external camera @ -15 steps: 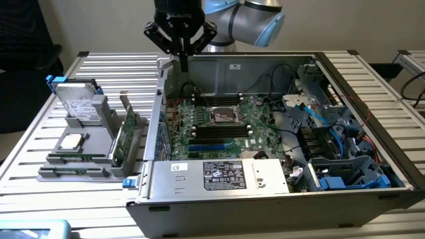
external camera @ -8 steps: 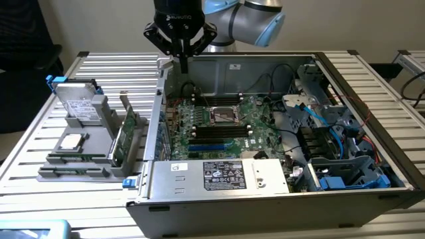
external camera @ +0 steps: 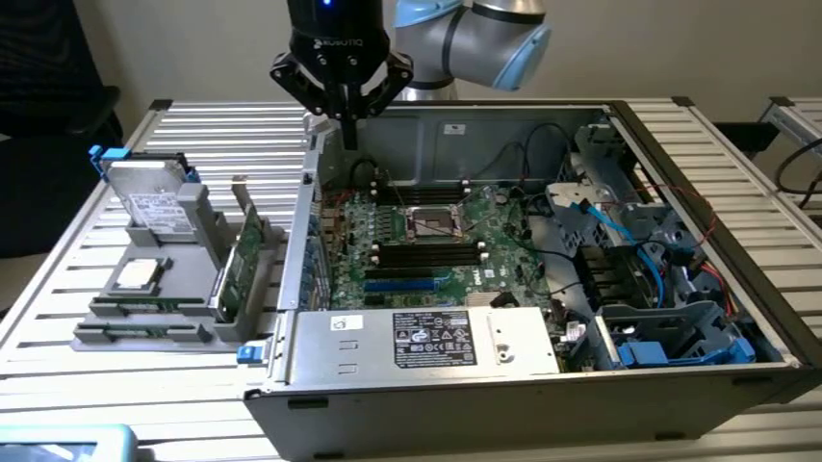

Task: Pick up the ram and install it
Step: 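Reach for the ram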

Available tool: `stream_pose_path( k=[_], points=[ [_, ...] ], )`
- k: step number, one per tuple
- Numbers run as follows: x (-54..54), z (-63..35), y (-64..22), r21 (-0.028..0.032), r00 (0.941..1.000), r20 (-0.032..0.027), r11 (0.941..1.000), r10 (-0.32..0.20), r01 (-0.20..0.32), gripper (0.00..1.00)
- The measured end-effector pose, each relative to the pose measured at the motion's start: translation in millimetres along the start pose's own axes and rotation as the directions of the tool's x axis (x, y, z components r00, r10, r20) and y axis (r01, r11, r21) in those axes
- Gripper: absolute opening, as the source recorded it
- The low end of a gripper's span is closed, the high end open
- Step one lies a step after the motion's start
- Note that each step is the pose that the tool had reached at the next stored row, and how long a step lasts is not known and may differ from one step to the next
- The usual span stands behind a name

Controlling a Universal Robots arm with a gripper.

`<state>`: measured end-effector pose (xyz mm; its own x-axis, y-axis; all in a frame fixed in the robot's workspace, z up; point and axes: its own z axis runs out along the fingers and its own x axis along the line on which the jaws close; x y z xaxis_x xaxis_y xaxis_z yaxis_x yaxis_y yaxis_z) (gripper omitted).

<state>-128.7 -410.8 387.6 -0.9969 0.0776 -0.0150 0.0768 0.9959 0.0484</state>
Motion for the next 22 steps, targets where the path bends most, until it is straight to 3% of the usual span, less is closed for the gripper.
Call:
stream_pose_path(
  k=[22],
  points=[
    [60.5, 3.1, -14.8, -0.0005, 1.0000, 0.0000, 1.0000, 0.000, 0.000, 0.11]
  ],
)
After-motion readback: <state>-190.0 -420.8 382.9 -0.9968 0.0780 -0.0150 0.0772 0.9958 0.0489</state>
